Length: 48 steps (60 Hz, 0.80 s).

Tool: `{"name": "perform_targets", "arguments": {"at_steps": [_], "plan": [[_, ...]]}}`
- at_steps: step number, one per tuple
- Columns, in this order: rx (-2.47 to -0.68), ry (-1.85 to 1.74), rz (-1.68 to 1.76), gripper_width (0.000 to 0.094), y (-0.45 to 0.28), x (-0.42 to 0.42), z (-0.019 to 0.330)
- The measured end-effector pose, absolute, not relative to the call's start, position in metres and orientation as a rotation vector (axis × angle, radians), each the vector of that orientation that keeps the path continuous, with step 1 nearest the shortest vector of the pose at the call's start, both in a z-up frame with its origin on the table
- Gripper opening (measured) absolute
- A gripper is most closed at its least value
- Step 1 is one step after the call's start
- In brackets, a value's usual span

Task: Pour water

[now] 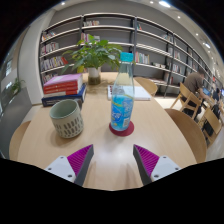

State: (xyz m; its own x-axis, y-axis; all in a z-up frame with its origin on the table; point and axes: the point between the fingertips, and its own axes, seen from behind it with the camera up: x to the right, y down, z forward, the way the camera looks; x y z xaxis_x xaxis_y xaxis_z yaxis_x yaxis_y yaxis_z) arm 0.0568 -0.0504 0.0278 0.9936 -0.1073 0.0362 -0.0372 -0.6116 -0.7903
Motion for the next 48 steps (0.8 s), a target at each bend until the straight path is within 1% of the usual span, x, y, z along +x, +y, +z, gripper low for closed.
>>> {"name": "perform_targets", "arguments": {"at_steps": [5,12,24,30,41,48], "plan": [[-2.241,0.097,-0.075,0.0812,-0.066,0.036,0.045],[-2.212,0.081,-0.042,0.0813,-0.089,0.008,0.081],[-2.144,0.017,-0.032,0.0815,-0.096,-0.032,0.147],[-2.106,0.008,-0.011,0.0814,-0.096,-0.049,0.172],[-2.069,-0.003,0.020,0.0813,-0.101,-0.069,0.200],[-2.069,0.007,0.015,0.0811,-0.105,-0.069,0.203]]}}
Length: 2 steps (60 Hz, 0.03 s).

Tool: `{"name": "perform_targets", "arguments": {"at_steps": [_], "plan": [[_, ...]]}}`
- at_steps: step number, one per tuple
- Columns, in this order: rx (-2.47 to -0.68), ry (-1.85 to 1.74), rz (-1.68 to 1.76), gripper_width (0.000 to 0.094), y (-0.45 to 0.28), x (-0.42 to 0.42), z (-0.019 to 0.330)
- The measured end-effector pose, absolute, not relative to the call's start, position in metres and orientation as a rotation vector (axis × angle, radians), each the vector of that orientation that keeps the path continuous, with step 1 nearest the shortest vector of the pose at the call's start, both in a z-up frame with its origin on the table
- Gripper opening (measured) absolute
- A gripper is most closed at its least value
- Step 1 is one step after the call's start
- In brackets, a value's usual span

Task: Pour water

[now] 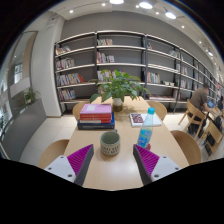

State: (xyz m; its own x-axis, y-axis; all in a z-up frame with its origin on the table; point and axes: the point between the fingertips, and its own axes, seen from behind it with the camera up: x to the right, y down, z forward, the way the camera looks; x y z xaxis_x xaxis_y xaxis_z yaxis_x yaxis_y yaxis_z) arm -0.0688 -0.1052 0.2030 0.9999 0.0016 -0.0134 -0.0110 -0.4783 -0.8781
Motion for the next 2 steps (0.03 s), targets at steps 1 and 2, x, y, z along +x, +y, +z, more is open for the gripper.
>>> {"name": "perform_targets", "arguments": {"at_steps": [1,2], "plan": [[-2.071,0.006,0.013,0.0811,-0.1064,-0.0685,0.2034],[-2.073,0.003,0.011,0.0811,-0.1079,-0.0681,0.2036]]}}
